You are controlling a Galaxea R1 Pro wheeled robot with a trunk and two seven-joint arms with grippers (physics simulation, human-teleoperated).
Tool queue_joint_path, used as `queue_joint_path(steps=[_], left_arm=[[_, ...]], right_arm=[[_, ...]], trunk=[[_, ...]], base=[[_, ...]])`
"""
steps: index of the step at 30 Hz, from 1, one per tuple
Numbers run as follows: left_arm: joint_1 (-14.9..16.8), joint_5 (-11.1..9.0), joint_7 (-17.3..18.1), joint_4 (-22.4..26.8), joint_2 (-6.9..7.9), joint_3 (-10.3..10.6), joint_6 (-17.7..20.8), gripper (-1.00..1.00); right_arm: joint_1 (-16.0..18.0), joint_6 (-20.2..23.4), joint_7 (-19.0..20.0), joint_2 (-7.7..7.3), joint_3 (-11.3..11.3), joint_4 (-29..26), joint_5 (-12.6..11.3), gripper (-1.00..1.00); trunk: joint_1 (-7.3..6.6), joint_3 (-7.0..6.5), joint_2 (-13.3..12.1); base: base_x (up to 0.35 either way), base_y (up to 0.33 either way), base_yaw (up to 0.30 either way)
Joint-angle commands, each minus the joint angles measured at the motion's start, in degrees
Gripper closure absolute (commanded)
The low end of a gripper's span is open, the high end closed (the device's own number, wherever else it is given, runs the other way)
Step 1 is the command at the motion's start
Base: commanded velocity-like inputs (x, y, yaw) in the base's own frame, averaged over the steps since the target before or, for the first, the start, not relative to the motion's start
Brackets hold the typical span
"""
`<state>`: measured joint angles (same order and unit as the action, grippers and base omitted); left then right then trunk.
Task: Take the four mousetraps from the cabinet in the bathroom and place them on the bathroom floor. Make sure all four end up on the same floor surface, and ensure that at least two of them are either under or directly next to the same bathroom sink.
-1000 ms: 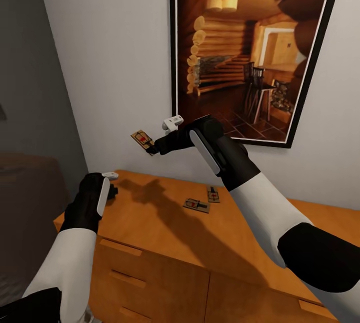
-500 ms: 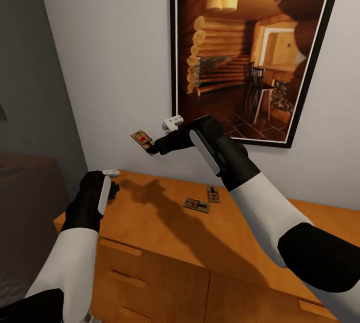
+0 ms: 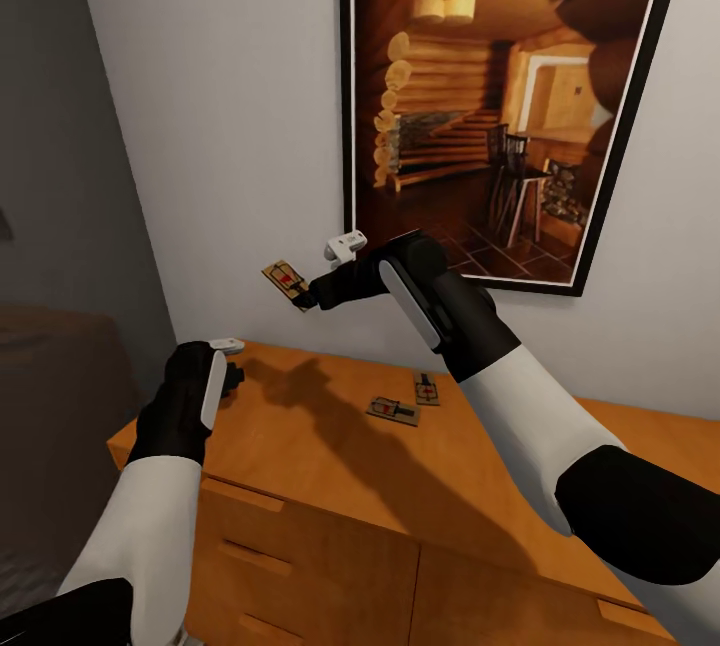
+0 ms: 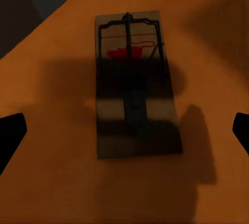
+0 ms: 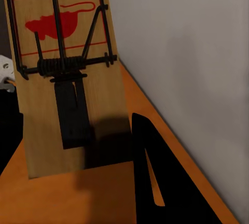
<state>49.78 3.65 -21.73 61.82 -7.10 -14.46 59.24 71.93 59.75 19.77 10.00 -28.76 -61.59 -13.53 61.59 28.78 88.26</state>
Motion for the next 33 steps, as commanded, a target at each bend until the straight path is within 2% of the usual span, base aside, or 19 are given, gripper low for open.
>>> queue_joint_path(steps=[1,13,19,33], left_arm=[[0.1,0.4,0.2,0.1,-0.07,-0.1,0.3,-1.00],[0.1,0.4,0.1,0.2,-0.69,-0.1,0.5,-1.00],[0.1,0.5,0.0,0.2,-1.00,0.0,0.5,-1.00],[0.1,0.4,-0.1,0.1,-0.99,0.1,0.4,-1.00]], right_arm=[[0.1,0.3,0.1,0.00,0.0,0.1,-0.1,1.00],[0.1,0.3,0.1,0.00,-0.1,0.1,-0.1,1.00],[0.1,0.3,0.1,0.00,-0.1,0.1,-0.1,1.00],[0.1,0.3,0.1,0.00,0.0,0.0,-0.1,1.00]], trunk=[[0.00,0.07,0.0],[0.00,0.07,0.0],[0.00,0.07,0.0],[0.00,0.07,0.0]], base=[[0.000,0.000,0.000],[0.004,0.000,0.000],[0.168,0.000,0.000],[0.028,0.000,0.000]])
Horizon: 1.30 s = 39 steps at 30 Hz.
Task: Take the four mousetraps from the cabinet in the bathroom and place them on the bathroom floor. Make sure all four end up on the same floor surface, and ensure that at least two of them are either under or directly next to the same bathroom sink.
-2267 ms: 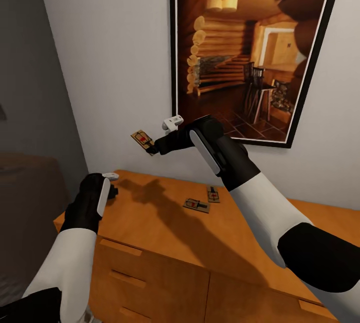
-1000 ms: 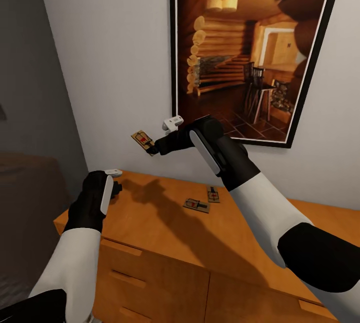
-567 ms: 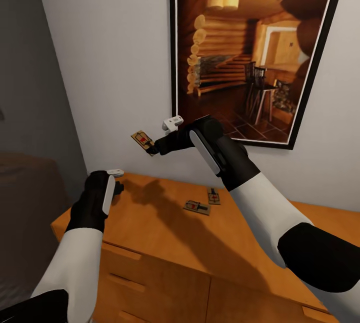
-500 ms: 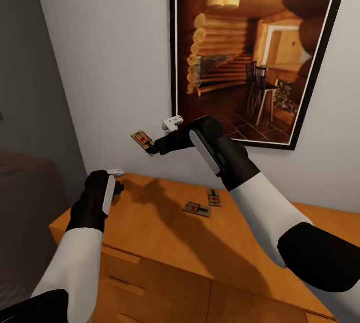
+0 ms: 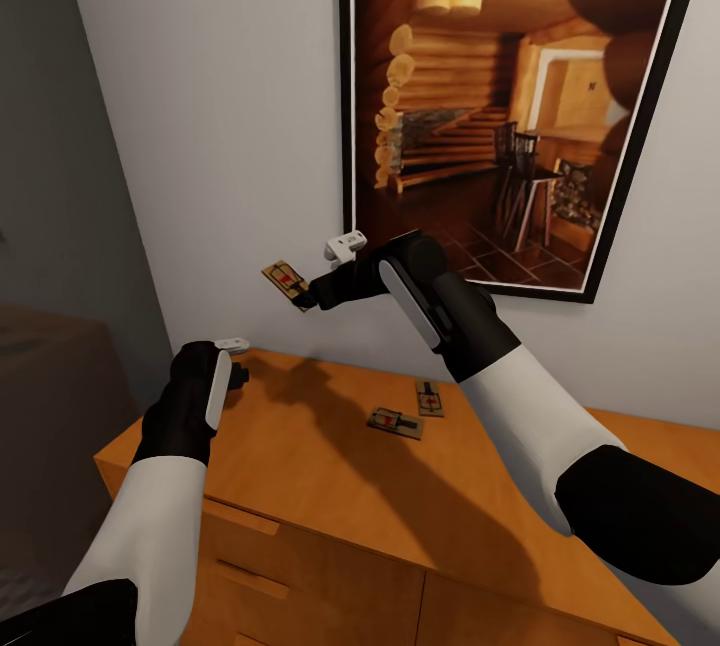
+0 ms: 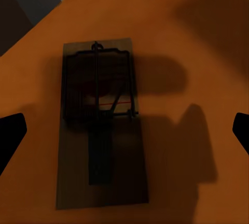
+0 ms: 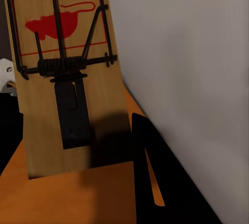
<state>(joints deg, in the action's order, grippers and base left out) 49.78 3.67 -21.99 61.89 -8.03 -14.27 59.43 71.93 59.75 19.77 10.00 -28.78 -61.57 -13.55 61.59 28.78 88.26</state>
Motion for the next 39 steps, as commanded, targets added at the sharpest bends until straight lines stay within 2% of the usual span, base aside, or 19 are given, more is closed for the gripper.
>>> queue_joint_path(steps=[1,9,16,22,26,30,34,39], left_arm=[[0.1,0.3,0.2,0.0,-0.06,-0.1,0.3,-1.00],[0.5,0.1,0.3,-0.2,0.11,0.0,0.2,-1.00],[4.8,-1.0,0.3,-2.5,0.15,-0.3,0.3,-1.00],[6.2,-1.3,0.2,-4.0,0.06,-0.4,0.2,-1.00],[6.4,-1.4,0.1,-4.2,0.10,-1.6,0.2,-1.00],[6.5,-1.3,0.0,-4.3,0.01,-4.9,0.2,-1.00],[6.5,-1.2,-0.4,-4.4,0.01,-6.3,0.3,-1.00],[6.6,-1.1,-0.6,-4.7,0.12,-6.9,0.4,-1.00]], right_arm=[[0.1,0.3,0.1,0.00,0.0,-0.1,-0.1,1.00],[0.1,0.3,0.2,0.00,-0.1,-0.4,0.0,1.00],[0.1,0.3,0.2,0.00,0.0,-0.4,0.0,1.00],[0.1,0.3,0.2,0.00,0.1,-0.4,0.0,1.00],[0.1,0.3,0.2,0.00,0.0,-0.4,0.0,1.00],[0.1,0.3,0.2,0.00,0.0,-0.4,0.0,1.00],[0.1,0.3,0.2,0.00,0.0,-0.4,0.0,1.00],[0.1,0.3,0.2,0.00,0.0,-0.3,0.0,1.00]], trunk=[[0.00,0.07,0.0],[0.00,0.07,0.0],[0.00,0.07,0.0],[0.00,0.07,0.0],[0.00,0.07,0.0],[0.00,0.07,0.0],[0.00,0.07,0.0],[0.00,0.07,0.0]], base=[[0.002,0.000,0.000],[0.000,0.000,0.000],[0.000,0.000,0.000],[0.000,0.000,0.000],[0.000,0.000,0.000],[0.000,0.000,0.000],[0.000,0.000,0.000],[0.000,0.000,0.000]])
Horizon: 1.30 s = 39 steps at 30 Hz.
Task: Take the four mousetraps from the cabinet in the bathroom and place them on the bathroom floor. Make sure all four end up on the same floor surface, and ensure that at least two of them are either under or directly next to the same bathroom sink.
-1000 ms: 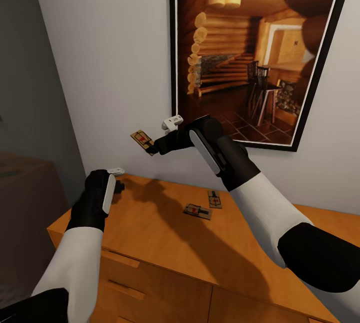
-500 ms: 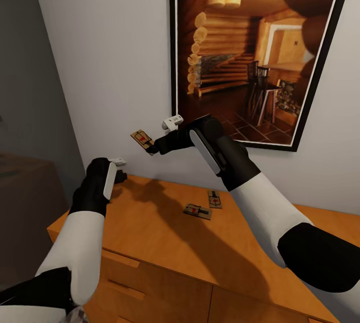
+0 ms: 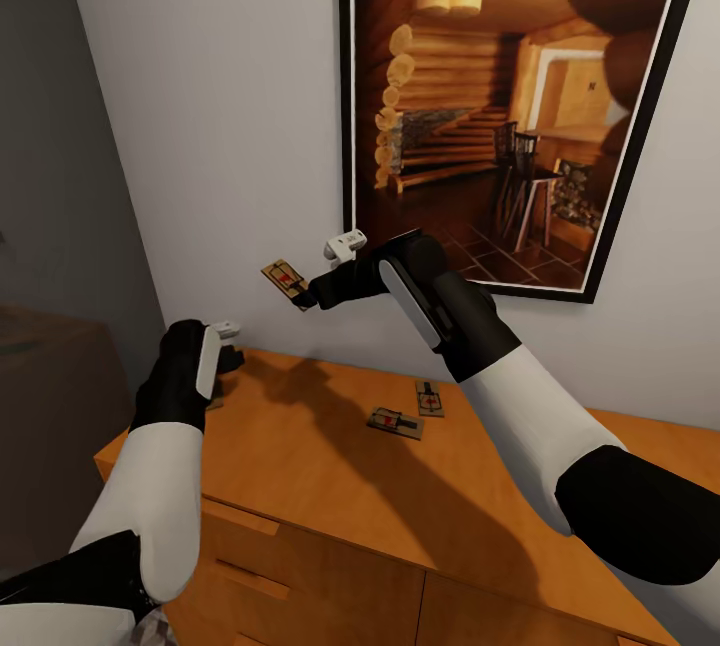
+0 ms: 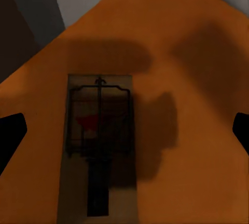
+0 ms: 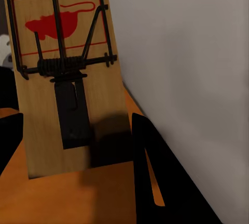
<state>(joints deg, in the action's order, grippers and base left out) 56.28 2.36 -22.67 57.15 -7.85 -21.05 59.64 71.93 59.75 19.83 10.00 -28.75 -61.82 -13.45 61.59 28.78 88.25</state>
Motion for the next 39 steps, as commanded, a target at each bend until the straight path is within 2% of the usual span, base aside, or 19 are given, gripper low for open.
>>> queue_joint_path(steps=[1,5,15,26,39], left_arm=[[0.1,0.2,0.1,0.0,-0.04,-0.2,0.3,-1.00],[0.1,0.3,0.0,-0.7,0.06,-0.5,0.3,-1.00],[0.1,0.8,-0.1,-1.3,-0.11,-4.5,0.4,-1.00],[0.1,3.4,-0.1,-1.2,-0.15,-5.2,0.4,-1.00],[0.1,4.0,-0.1,-0.7,-0.15,-5.2,0.4,-1.00]], right_arm=[[0.1,0.3,0.1,0.00,0.0,0.0,-0.1,1.00],[0.1,0.3,0.1,0.00,0.0,0.0,-0.1,1.00],[0.1,0.3,0.1,0.00,0.0,0.0,-0.2,1.00],[0.1,0.3,0.1,0.00,0.0,0.0,-0.2,1.00],[0.1,0.3,0.1,0.00,0.0,0.0,-0.1,1.00]], trunk=[[0.00,0.07,0.0],[0.00,0.07,0.0],[0.00,0.07,0.0],[0.00,0.07,0.0],[0.00,0.07,0.0]], base=[[0.000,0.000,0.000],[0.000,0.000,0.000],[0.000,0.000,0.000],[0.000,0.000,0.000],[-0.093,-0.023,0.000]])
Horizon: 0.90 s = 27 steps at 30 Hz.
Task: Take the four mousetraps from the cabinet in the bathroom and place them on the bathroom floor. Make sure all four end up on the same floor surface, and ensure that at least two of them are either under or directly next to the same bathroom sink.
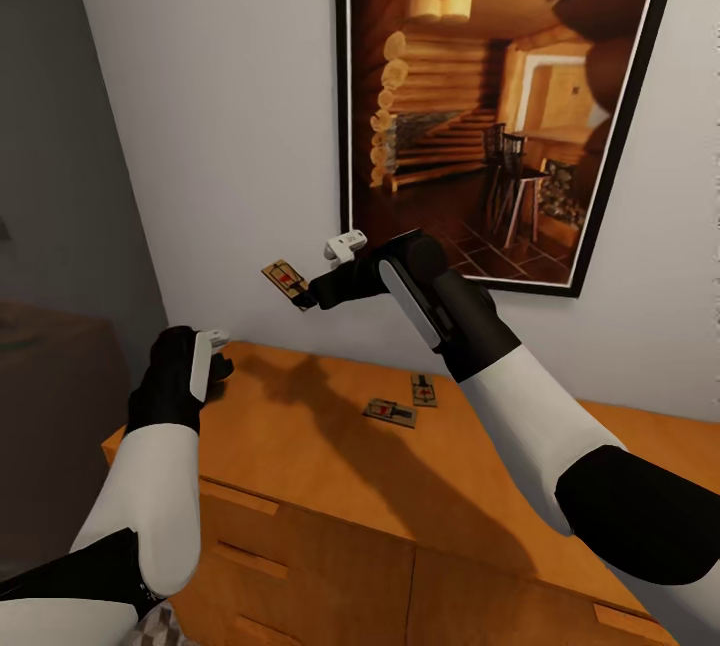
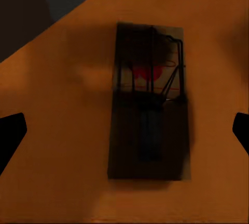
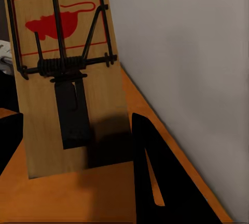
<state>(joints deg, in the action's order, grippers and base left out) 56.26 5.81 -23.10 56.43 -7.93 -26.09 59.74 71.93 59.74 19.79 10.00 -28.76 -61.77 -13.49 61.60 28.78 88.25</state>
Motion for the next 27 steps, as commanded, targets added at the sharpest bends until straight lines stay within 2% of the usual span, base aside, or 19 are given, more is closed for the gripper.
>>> queue_joint_path(steps=[1,20,27], left_arm=[[0.1,0.6,0.3,0.1,-0.08,-0.1,0.3,-1.00],[0.1,0.6,0.3,-0.5,-0.72,0.5,0.0,-1.00],[0.1,0.6,0.3,-0.2,-0.75,0.5,-0.1,-1.00]], right_arm=[[0.1,0.3,0.1,0.00,0.0,0.0,-0.1,1.00],[0.1,0.3,0.2,0.00,-0.1,0.0,-0.1,1.00],[0.1,0.3,0.2,0.00,-0.1,0.0,-0.1,1.00]], trunk=[[-0.01,0.07,0.0],[-0.01,0.07,0.0],[-0.01,0.07,0.0]], base=[[-0.060,-0.017,0.000],[-0.010,-0.003,0.000],[0.103,-0.044,0.000]])
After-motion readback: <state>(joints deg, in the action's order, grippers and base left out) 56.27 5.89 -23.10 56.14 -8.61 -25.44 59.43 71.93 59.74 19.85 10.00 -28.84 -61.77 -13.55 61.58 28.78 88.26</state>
